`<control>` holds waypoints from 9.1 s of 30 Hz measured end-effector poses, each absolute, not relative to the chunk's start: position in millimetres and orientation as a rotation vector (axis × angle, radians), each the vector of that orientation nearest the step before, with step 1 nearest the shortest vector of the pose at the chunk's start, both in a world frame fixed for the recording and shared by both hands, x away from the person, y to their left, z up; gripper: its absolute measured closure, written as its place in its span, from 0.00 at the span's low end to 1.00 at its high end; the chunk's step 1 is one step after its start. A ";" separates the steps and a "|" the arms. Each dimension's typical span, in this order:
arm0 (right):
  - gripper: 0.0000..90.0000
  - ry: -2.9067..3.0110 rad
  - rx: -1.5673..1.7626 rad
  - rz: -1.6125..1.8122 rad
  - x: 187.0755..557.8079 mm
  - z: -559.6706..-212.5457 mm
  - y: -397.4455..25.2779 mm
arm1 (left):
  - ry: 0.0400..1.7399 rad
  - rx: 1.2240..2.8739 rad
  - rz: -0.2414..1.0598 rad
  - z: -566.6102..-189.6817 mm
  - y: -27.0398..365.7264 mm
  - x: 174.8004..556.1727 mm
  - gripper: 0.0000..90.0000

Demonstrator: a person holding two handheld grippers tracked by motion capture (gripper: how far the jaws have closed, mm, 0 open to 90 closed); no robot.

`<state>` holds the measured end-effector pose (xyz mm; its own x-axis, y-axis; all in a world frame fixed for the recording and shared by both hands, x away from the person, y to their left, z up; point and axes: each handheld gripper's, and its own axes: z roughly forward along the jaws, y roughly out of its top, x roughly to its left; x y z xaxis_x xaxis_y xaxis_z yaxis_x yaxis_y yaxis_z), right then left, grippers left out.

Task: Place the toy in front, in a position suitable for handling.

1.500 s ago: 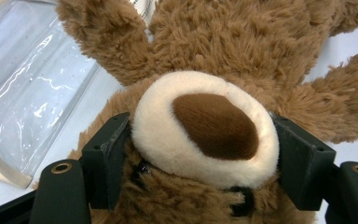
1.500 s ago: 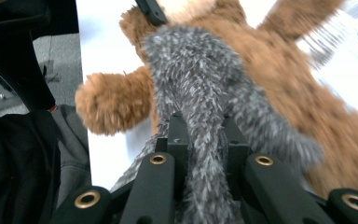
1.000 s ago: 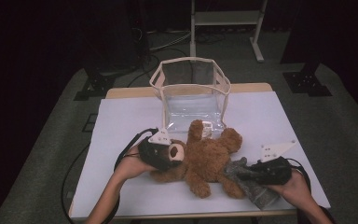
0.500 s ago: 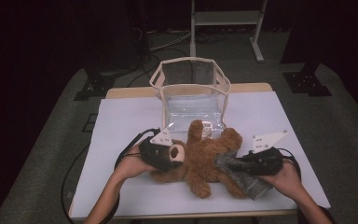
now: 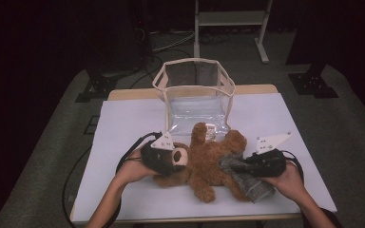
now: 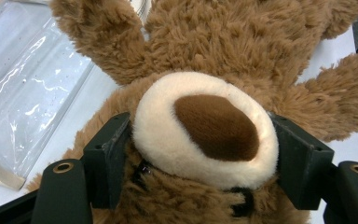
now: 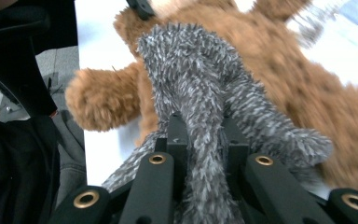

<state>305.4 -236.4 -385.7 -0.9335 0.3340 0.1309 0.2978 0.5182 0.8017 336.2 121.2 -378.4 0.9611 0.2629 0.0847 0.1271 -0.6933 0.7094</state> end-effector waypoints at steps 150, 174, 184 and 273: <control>0.87 2.844 0.409 1.128 292.0 -390.4 -124.1 | 0.400 2.300 0.219 -374.8 136.3 338.4 0.44; 0.87 2.815 0.459 1.043 276.8 -392.1 -159.2 | 0.381 2.321 0.214 -374.0 136.1 337.9 0.43; 0.87 2.735 0.572 0.995 260.2 -387.1 -202.0 | 0.390 2.316 0.211 -374.1 134.8 338.0 0.43; 0.87 2.829 0.639 1.214 364.1 -355.1 -202.7 | 0.233 2.351 0.183 -368.8 127.4 323.6 0.39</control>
